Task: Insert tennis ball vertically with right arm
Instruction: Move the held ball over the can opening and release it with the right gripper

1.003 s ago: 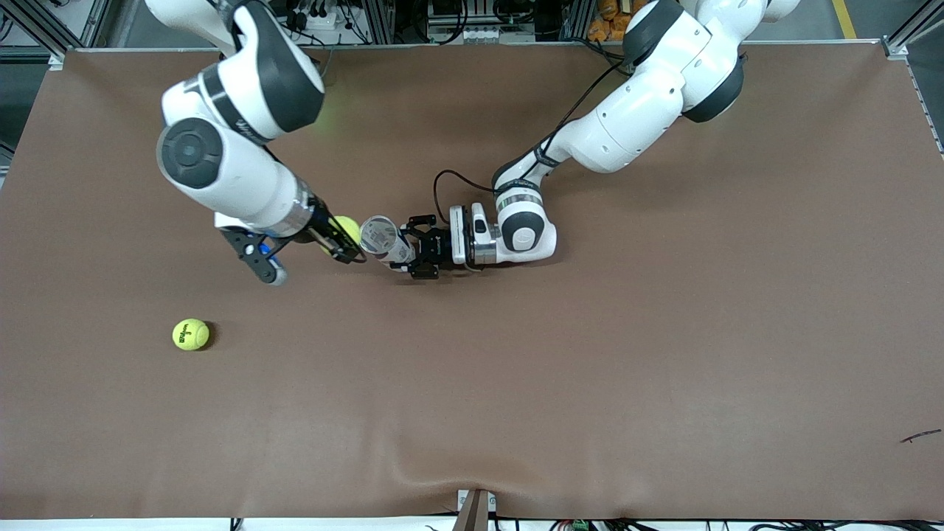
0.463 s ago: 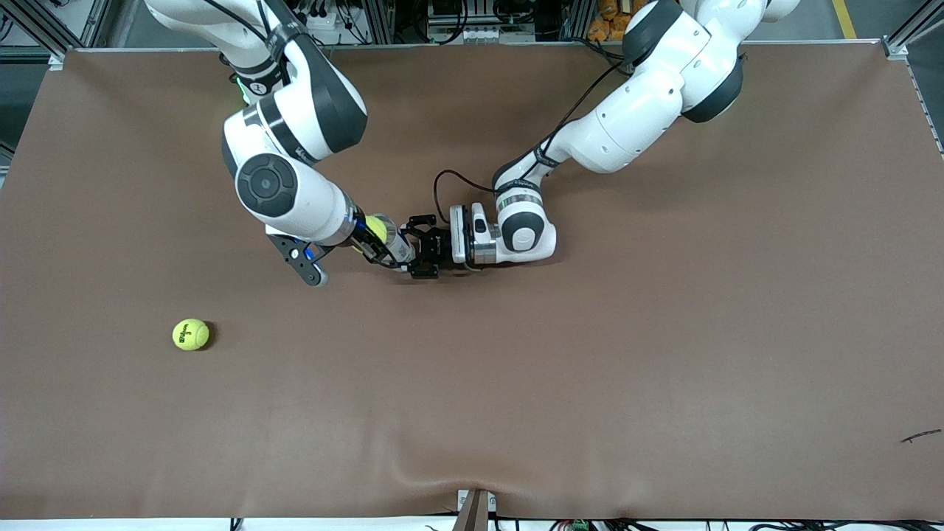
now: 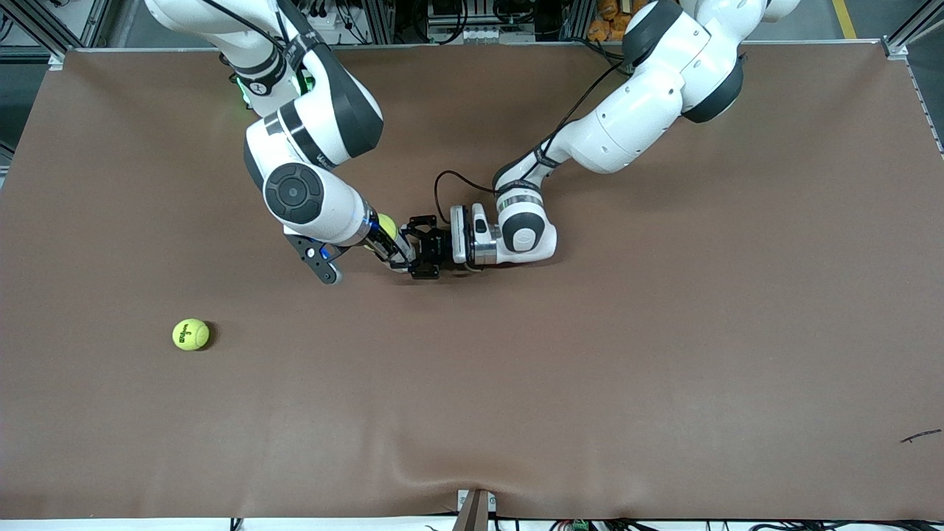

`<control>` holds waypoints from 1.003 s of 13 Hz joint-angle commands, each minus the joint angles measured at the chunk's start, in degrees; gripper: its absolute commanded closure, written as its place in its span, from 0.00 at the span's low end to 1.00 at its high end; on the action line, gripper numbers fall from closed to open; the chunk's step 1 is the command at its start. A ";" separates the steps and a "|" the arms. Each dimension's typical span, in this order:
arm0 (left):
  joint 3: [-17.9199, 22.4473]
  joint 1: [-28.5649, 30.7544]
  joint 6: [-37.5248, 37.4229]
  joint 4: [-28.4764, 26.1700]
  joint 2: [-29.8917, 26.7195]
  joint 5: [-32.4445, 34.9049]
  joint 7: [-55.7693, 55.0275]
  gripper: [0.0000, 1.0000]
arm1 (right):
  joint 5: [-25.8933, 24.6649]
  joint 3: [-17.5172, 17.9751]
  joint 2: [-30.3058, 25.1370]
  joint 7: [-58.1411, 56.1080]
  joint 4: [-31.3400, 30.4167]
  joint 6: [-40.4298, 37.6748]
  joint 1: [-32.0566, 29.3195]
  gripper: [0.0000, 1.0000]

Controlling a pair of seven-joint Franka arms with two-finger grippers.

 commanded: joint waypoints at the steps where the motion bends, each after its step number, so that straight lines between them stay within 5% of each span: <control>1: -0.71 0.15 -0.74 0.43 1.63 -2.68 14.41 0.20 | -0.08 -0.48 -0.05 1.04 -0.45 -1.58 0.39 0.33; 4: -0.71 0.59 -0.74 0.34 1.54 -2.06 14.49 0.20 | -0.08 -0.48 -0.05 1.04 -0.63 -2.55 0.47 0.00; 13: -0.71 0.59 -0.74 0.16 1.45 -2.24 16.51 0.20 | 0.44 -0.65 -0.75 1.04 4.72 -4.21 -1.64 0.00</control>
